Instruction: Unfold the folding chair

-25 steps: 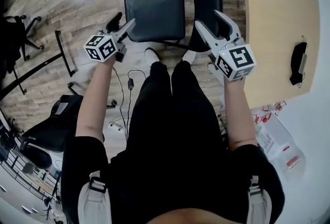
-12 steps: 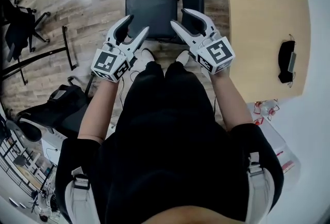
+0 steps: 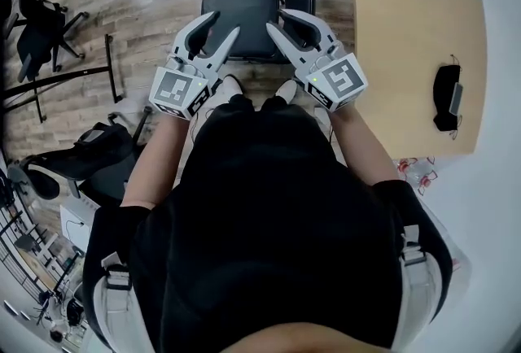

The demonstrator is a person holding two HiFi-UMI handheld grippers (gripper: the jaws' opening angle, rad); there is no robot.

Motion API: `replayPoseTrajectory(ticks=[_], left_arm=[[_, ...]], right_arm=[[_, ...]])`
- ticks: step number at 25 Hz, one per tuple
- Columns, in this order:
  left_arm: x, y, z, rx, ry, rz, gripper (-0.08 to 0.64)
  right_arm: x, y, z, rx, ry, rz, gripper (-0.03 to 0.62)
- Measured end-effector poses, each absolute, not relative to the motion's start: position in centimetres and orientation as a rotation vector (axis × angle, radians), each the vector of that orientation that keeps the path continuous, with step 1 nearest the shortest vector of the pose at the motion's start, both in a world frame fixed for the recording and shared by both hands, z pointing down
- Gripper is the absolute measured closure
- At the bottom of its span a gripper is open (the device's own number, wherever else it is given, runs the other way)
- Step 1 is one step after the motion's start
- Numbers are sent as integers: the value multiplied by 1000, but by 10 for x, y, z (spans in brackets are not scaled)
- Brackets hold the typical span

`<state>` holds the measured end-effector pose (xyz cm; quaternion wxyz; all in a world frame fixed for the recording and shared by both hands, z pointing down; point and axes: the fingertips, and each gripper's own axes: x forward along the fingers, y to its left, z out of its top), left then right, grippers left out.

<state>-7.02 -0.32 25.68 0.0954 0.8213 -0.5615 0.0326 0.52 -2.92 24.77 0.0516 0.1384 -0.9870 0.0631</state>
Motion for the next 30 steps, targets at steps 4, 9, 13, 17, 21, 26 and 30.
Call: replayPoseTrajectory(ticks=[4,9,13,17,21,26,30], left_arm=[[-60,0,245,2453,-1683,91,385],[-66,8,241,2433,-1719,78,385],[-69,9,236,2414,-1749,54,386],[-70,14,234,2409,-1762,54,388],[-70,15,237,2403,-1764,55,394],[-70,15,240,2397,-1753,46,394],[-67,11,241,2402,-1742,44,396]], right_arm=[[10,-25,239,385,-3025,162,492],[1,-17,235,351,-3034,151,492],[2,-18,231,354,-3042,150,492],[5,-13,230,358,-3044,149,492],[8,-13,231,372,-3046,153,492],[11,-14,233,395,-3037,159,494],[15,-18,235,402,-3035,158,494]])
